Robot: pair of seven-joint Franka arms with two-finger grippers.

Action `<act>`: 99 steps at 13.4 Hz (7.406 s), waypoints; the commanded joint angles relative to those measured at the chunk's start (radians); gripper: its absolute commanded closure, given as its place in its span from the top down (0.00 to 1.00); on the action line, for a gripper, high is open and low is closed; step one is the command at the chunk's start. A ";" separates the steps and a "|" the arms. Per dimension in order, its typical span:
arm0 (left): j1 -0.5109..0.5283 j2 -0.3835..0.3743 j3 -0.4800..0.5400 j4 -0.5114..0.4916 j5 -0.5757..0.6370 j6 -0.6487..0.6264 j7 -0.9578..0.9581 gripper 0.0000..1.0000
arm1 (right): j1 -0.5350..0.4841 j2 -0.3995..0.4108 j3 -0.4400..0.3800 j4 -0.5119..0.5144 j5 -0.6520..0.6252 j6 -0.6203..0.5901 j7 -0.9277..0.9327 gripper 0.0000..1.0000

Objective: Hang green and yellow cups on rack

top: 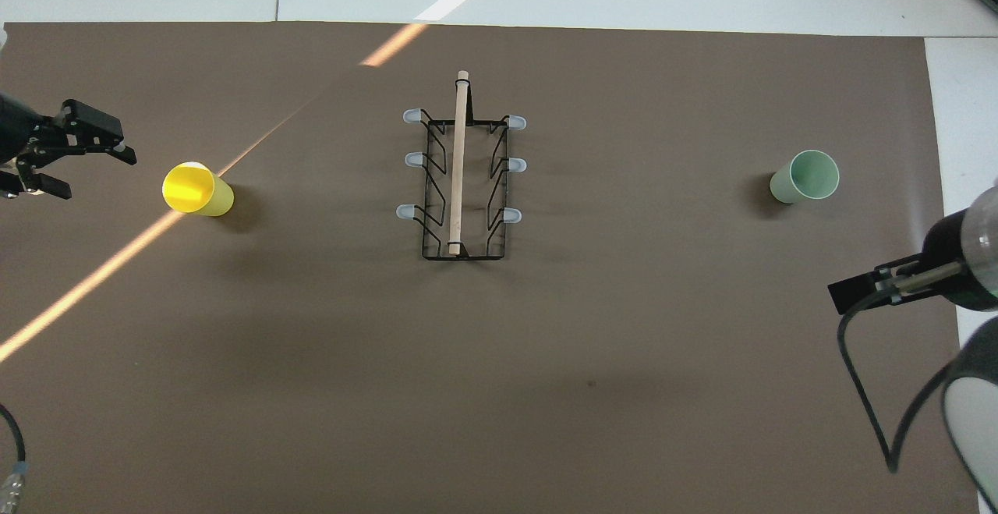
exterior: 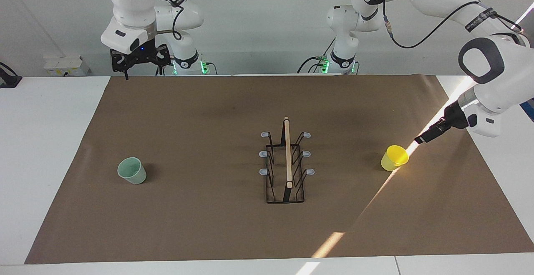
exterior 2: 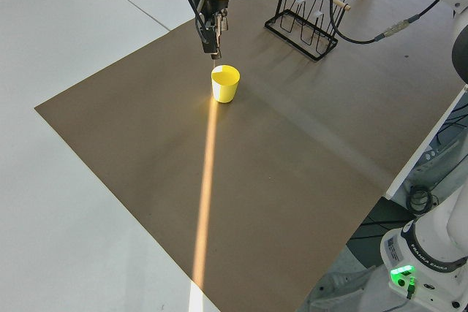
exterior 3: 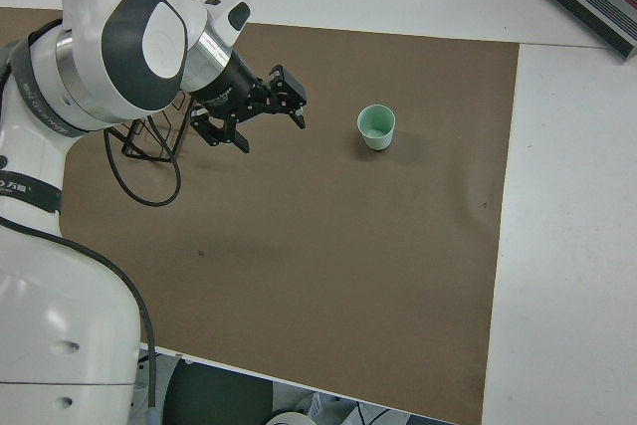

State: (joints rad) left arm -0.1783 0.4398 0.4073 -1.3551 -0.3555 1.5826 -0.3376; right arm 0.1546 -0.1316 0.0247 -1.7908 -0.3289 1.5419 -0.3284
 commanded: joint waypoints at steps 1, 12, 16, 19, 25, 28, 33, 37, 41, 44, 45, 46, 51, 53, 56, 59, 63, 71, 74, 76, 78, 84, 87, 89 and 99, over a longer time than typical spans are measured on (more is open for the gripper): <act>0.000 0.138 0.079 0.114 -0.115 -0.015 -0.090 1.00 | -0.001 0.036 0.000 -0.059 -0.132 0.102 -0.180 1.00; 0.069 0.215 0.143 -0.025 -0.399 0.079 -0.480 1.00 | -0.012 0.159 0.000 -0.110 -0.406 0.260 -0.644 1.00; 0.074 0.160 0.157 -0.183 -0.511 0.082 -0.573 1.00 | 0.005 0.190 0.001 -0.188 -0.565 0.352 -0.761 1.00; 0.079 0.106 0.162 -0.315 -0.583 0.120 -0.615 1.00 | 0.022 0.259 0.001 -0.190 -0.611 0.359 -0.709 1.00; 0.059 0.043 0.159 -0.484 -0.749 0.232 -0.630 1.00 | 0.066 0.377 0.000 -0.208 -0.732 0.425 -0.594 1.00; 0.037 0.025 0.153 -0.556 -0.839 0.295 -0.627 1.00 | 0.089 0.429 0.001 -0.200 -0.762 0.415 -0.489 1.00; 0.008 0.011 0.146 -0.622 -0.927 0.370 -0.620 1.00 | 0.102 0.483 0.000 -0.205 -0.792 0.478 -0.403 1.00; -0.004 0.001 0.134 -0.638 -0.965 0.378 -0.603 1.00 | 0.075 0.507 0.000 -0.210 -0.797 0.538 -0.382 1.00; -0.009 -0.001 0.110 -0.636 -0.984 0.410 -0.578 1.00 | 0.045 0.537 0.000 -0.208 -0.902 0.604 -0.377 1.00; -0.009 -0.001 0.068 -0.639 -1.004 0.465 -0.561 1.00 | 0.007 0.543 -0.002 -0.217 -0.941 0.674 -0.376 1.00; -0.009 -0.001 0.056 -0.639 -1.004 0.479 -0.560 1.00 | -0.010 0.544 0.000 -0.225 -0.979 0.687 -0.376 1.00; -0.010 -0.001 0.045 -0.639 -1.004 0.497 -0.558 1.00 | -0.026 0.544 0.000 -0.236 -1.011 0.711 -0.373 1.00; -0.012 -0.024 -0.036 -0.631 -1.001 0.598 -0.492 0.31 | -0.064 0.544 -0.002 -0.263 -1.113 0.774 -0.333 1.00; -0.021 -0.033 -0.045 -0.609 -0.976 0.603 -0.480 0.00 | -0.090 0.546 0.000 -0.263 -1.167 0.787 -0.333 1.00; -0.035 -0.075 -0.054 -0.567 -0.793 0.605 -0.483 0.00 | -0.112 0.552 0.000 -0.265 -1.208 0.816 -0.331 1.00; -0.035 -0.151 -0.079 -0.555 -0.628 0.611 -0.489 0.00 | -0.125 0.553 -0.002 -0.263 -1.222 0.829 -0.331 1.00; -0.023 -0.233 -0.181 -0.538 -0.356 0.616 -0.535 0.00 | -0.153 0.553 0.000 -0.292 -1.343 0.860 -0.272 1.00; -0.018 -0.283 -0.432 -0.512 0.225 0.616 -0.753 0.00 | -0.162 0.552 -0.002 -0.306 -1.391 0.874 -0.242 0.98; -0.013 -0.285 -0.526 -0.513 0.408 0.616 -0.762 0.00 | -0.162 0.552 0.000 -0.306 -1.400 0.871 -0.238 0.00; -0.013 -0.285 -0.596 -0.515 0.527 0.616 -0.765 0.00 | -0.162 0.552 -0.002 -0.306 -1.400 0.871 -0.238 0.00; -0.013 -0.285 -0.646 -0.518 0.622 0.610 -0.765 0.00 | -0.162 0.552 0.000 -0.306 -1.401 0.871 -0.238 0.00; -0.016 -0.285 -0.737 -0.532 0.852 0.628 -0.942 0.00 | -0.142 0.538 0.001 -0.300 -1.385 0.827 -0.248 0.00; -0.018 -0.277 -0.746 -0.533 0.979 0.652 -1.073 0.00 | -0.119 0.495 0.003 -0.305 -1.296 0.823 -0.271 0.00; -0.020 -0.273 -0.759 -0.532 1.003 0.654 -1.092 0.00 | -0.122 0.465 0.003 -0.305 -1.213 0.825 -0.326 0.00; -0.030 -0.277 -0.869 -0.630 1.158 0.646 -1.361 0.00 | -0.032 0.239 0.020 -0.292 -0.425 0.744 -0.538 0.00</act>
State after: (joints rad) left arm -0.2049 0.1773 -0.4513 -1.9447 0.7779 2.2179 -1.6650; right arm 0.1082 0.1680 0.0341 -2.0764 -0.8849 2.3115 -0.8414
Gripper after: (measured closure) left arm 0.330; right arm 0.361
